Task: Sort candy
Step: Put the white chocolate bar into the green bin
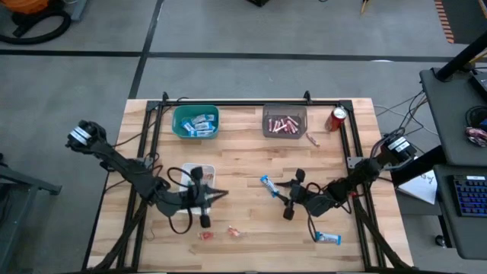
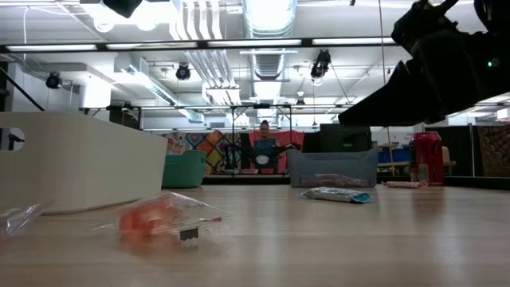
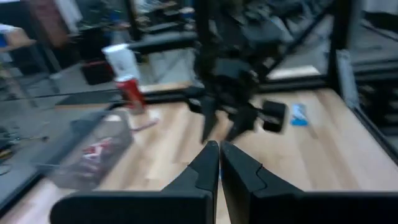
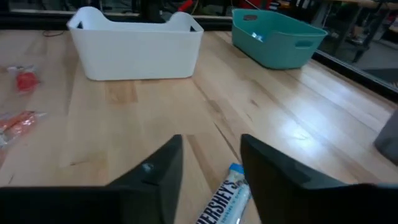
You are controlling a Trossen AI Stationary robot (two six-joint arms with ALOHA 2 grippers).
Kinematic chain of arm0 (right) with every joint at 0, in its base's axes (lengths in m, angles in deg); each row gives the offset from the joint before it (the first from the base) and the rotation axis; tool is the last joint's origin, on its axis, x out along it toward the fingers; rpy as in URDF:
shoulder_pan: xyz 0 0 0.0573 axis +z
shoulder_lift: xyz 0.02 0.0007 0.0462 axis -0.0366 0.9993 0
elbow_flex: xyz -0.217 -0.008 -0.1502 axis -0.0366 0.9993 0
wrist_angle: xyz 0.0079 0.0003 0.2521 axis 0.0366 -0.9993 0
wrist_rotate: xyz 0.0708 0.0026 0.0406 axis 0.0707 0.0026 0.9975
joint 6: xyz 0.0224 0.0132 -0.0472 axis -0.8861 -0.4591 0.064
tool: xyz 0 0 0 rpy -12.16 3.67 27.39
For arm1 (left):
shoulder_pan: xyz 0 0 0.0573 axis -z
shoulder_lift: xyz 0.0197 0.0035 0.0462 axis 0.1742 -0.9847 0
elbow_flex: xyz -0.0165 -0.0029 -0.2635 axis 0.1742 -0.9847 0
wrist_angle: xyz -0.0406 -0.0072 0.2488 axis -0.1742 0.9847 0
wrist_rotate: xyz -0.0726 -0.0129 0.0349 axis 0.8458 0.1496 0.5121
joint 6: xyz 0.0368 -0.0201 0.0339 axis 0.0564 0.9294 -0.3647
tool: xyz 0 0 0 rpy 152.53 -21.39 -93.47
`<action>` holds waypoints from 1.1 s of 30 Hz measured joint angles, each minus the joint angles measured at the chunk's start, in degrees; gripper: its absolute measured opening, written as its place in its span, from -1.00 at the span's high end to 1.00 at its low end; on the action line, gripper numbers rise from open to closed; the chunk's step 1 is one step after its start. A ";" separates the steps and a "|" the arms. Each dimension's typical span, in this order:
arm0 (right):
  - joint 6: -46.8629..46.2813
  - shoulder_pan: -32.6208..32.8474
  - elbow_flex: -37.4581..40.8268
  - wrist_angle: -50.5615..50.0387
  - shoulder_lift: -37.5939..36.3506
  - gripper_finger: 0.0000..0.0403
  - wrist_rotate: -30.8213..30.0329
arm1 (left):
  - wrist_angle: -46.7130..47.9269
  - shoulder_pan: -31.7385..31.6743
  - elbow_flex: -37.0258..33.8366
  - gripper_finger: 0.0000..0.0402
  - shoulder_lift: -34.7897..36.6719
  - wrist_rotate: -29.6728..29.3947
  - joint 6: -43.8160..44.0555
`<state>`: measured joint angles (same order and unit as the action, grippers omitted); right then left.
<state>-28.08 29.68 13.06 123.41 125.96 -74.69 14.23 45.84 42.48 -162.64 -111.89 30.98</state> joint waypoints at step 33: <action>-20.88 -4.05 -5.23 -0.80 22.37 -0.07 -2.42 | 0.50 -0.46 -0.63 1.00 0.44 -3.44 -2.67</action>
<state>-48.97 25.63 7.83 122.61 148.33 -77.12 14.73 45.39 41.85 -162.20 -115.33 28.32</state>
